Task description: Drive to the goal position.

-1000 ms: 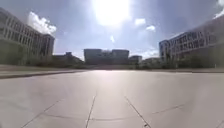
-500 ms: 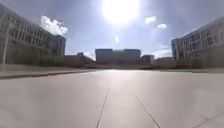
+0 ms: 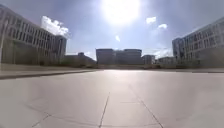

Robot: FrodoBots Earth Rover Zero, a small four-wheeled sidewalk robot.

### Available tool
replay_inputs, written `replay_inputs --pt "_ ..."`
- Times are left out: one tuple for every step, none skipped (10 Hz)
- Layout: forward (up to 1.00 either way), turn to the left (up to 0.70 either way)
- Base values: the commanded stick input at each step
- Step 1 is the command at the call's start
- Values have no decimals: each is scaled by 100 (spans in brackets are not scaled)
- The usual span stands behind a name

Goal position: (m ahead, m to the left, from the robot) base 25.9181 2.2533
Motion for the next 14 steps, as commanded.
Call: replay_inputs --pt "100 0" --pt "100 0" --pt "100 0" --pt "100 0" --pt "100 0" --pt "100 0" --pt "100 0" --pt "100 0" --pt "100 0" --pt "100 0" --pt "100 0" --pt "100 0" --pt "100 0" --pt "100 0"
